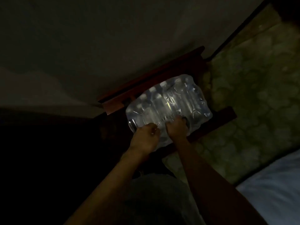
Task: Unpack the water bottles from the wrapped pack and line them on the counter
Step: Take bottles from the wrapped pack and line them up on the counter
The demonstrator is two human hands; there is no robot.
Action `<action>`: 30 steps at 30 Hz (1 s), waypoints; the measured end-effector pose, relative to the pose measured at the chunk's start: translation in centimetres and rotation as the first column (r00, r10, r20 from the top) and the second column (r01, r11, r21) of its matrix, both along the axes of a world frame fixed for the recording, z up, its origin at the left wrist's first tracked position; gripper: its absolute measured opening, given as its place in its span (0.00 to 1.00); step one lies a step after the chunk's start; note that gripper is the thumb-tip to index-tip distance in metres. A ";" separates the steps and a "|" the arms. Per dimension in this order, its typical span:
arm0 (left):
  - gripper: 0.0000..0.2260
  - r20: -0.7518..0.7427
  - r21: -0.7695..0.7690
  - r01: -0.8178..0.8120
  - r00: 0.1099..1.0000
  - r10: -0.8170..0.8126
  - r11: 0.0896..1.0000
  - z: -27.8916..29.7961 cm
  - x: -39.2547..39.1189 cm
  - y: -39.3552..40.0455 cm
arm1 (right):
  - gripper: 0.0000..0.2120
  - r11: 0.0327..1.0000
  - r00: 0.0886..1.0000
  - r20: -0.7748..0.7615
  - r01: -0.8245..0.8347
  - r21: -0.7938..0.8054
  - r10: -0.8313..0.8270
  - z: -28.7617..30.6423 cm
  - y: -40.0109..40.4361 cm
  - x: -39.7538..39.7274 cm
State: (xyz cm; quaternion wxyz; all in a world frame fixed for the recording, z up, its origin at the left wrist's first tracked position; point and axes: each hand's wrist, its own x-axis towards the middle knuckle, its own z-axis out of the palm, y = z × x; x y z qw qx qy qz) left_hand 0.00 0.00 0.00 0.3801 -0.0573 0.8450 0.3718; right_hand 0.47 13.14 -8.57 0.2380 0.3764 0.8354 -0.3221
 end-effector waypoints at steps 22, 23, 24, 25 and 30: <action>0.17 0.065 -0.130 0.092 0.994 -0.084 0.987 -3.1 -0.6 0.9 | 0.34 0.887 0.919 0.086 0.394 -0.241 -0.385 -4.7 0.1 -2.2; 0.17 0.062 -0.123 0.086 0.995 -0.079 0.989 -3.1 -0.5 1.0 | 0.39 0.891 0.924 0.066 0.381 -0.246 -0.377 -5.2 0.1 -2.0; 0.17 0.064 -0.119 0.086 0.995 -0.079 0.989 -3.0 -0.4 1.2 | 0.43 0.901 0.935 0.058 0.354 -0.249 -0.351 -6.1 0.2 -1.8; 0.17 0.066 -0.117 0.095 0.994 -0.088 0.989 -3.0 -0.4 1.3 | 0.44 0.913 0.946 0.060 0.324 -0.248 -0.319 -7.1 0.4 -1.3; 0.17 0.099 -0.076 0.103 0.991 -0.095 0.992 -2.6 -0.8 2.3 | 0.25 0.928 0.967 0.041 0.254 -0.271 -0.253 -2.2 0.5 -2.6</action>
